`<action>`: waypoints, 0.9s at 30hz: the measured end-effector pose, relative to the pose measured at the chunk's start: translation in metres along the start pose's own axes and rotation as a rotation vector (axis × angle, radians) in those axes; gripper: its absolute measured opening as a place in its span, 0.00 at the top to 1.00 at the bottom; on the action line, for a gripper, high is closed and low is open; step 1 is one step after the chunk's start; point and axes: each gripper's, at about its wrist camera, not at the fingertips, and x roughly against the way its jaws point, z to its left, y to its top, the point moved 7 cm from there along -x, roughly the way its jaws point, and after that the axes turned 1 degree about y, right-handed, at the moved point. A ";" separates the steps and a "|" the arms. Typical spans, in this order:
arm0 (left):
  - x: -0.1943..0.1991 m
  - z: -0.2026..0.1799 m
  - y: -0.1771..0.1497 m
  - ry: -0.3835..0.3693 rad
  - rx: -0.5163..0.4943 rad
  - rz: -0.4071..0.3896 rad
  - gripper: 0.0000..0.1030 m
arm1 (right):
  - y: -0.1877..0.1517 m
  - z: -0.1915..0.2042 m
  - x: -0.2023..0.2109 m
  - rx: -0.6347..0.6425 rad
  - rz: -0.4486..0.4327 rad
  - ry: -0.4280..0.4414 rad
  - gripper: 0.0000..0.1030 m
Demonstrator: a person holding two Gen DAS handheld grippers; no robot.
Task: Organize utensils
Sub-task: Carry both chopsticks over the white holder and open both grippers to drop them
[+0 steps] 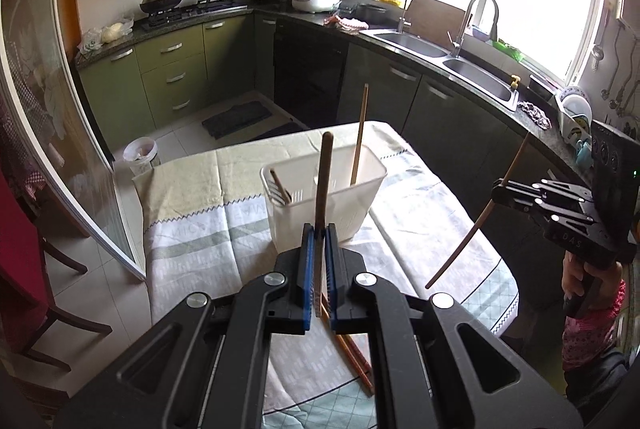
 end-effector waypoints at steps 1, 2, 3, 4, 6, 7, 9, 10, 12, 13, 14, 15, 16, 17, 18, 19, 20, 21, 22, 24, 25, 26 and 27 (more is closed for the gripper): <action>0.005 -0.001 0.010 0.004 -0.005 -0.023 0.95 | 0.006 0.001 0.003 0.003 -0.011 0.000 0.93; 0.010 -0.003 0.020 0.004 -0.008 -0.045 0.95 | 0.012 0.003 0.006 0.007 -0.020 0.000 0.93; 0.015 -0.004 0.030 0.005 -0.010 -0.068 0.95 | 0.017 0.005 0.009 0.008 -0.028 0.001 0.93; 0.019 -0.005 0.040 0.006 -0.011 -0.085 0.95 | 0.022 0.006 0.011 0.009 -0.036 0.002 0.93; 0.025 -0.007 0.059 0.005 -0.011 -0.117 0.95 | 0.031 0.007 0.013 0.012 -0.047 0.001 0.93; 0.027 -0.008 0.068 0.012 -0.013 -0.131 0.95 | 0.035 0.007 0.015 0.013 -0.052 0.001 0.93; 0.029 -0.009 0.084 0.029 -0.016 -0.156 0.95 | 0.042 0.008 0.015 0.012 -0.058 0.004 0.93; 0.029 -0.009 0.092 0.037 -0.018 -0.165 0.95 | 0.046 0.008 0.016 0.012 -0.061 0.005 0.93; 0.028 -0.009 0.104 0.055 -0.019 -0.182 0.95 | 0.052 0.008 0.016 0.010 -0.068 0.007 0.93; 0.025 -0.009 0.110 0.063 -0.019 -0.187 0.95 | 0.055 0.008 0.016 0.009 -0.071 0.009 0.93; 0.022 -0.008 0.114 0.067 -0.019 -0.190 0.95 | 0.058 0.009 0.016 0.009 -0.075 0.010 0.93; 0.018 -0.007 0.117 0.074 -0.019 -0.190 0.95 | 0.061 0.009 0.017 0.007 -0.081 0.013 0.93; 0.012 -0.006 0.119 0.084 -0.019 -0.184 0.95 | 0.064 0.010 0.018 0.006 -0.087 0.017 0.93; 0.005 -0.005 0.120 0.088 -0.014 -0.175 0.95 | 0.068 0.010 0.018 0.005 -0.094 0.021 0.93; -0.003 -0.003 0.118 0.088 -0.007 -0.162 0.95 | 0.071 0.011 0.019 0.003 -0.103 0.026 0.93; -0.011 0.001 0.115 0.085 0.001 -0.145 0.95 | 0.075 0.012 0.021 0.002 -0.113 0.031 0.93; -0.021 0.002 0.111 0.084 0.006 -0.124 0.95 | 0.079 0.014 0.023 0.002 -0.122 0.035 0.93; -0.030 0.004 0.107 0.086 0.011 -0.105 0.95 | 0.084 0.015 0.025 0.003 -0.130 0.037 0.93; -0.040 0.005 0.101 0.085 0.018 -0.086 0.95 | 0.087 0.016 0.027 0.004 -0.138 0.039 0.93; -0.058 0.009 0.089 0.077 0.029 -0.043 0.95 | 0.096 0.019 0.031 0.006 -0.154 0.041 0.93; -0.067 0.010 0.083 0.073 0.034 -0.022 0.95 | 0.100 0.020 0.033 0.005 -0.165 0.042 0.93; -0.074 0.012 0.078 0.071 0.039 -0.006 0.95 | 0.106 0.021 0.035 0.005 -0.177 0.043 0.93; -0.080 0.013 0.075 0.070 0.044 0.008 0.95 | 0.112 0.022 0.037 0.003 -0.192 0.043 0.93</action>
